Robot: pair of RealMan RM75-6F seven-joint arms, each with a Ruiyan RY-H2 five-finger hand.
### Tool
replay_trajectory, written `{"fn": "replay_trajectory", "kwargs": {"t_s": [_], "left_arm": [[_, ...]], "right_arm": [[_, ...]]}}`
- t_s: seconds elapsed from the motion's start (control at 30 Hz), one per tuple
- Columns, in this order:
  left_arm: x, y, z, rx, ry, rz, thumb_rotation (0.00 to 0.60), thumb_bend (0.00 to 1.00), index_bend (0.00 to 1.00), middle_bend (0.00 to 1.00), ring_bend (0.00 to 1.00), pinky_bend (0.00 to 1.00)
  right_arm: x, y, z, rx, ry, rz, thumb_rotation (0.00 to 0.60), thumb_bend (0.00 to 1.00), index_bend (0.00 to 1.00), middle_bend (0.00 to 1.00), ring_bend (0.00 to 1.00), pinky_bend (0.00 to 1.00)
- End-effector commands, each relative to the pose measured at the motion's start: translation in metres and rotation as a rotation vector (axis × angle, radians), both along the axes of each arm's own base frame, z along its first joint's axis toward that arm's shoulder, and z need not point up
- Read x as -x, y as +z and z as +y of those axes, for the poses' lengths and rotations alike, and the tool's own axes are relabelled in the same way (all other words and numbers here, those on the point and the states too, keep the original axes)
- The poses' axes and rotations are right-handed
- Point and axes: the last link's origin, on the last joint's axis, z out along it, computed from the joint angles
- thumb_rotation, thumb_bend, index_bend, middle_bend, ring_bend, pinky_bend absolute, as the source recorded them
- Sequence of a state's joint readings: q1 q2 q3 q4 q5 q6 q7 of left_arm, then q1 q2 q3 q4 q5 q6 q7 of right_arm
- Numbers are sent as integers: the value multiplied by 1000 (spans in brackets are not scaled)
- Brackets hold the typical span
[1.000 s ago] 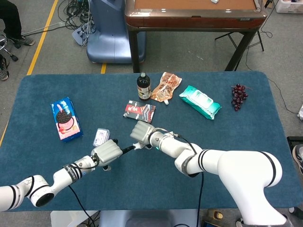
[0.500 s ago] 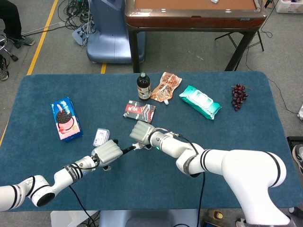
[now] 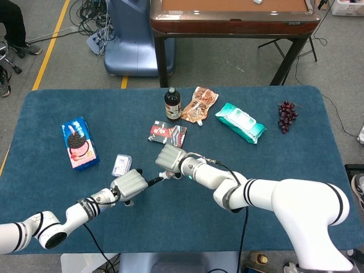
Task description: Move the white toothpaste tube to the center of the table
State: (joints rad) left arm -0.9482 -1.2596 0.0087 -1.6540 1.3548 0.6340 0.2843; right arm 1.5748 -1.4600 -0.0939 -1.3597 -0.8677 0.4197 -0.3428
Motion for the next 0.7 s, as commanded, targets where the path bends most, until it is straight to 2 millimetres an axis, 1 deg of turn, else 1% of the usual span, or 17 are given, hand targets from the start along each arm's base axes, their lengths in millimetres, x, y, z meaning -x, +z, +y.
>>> {"fn": "replay_trajectory", "kwargs": {"t_s": [0.03,0.4,0.7], "left_arm": [[0,0,1,-1,1,0,600,111,0,542,520,234],[0,-1,4,-10,5,2,600,111,0,542,519,234],[2,-3,3,-3,10,7,600,112,0,542,516,234]], "right_arm": [[0,1,0,0,-2,-5,600,988,1000,873,934,586],[3,2,0,-8,-10,-5,600,988,1000,882,950,589],[0,4,1,-13,-16,-36,600,989,1000,889,959,590]]}}
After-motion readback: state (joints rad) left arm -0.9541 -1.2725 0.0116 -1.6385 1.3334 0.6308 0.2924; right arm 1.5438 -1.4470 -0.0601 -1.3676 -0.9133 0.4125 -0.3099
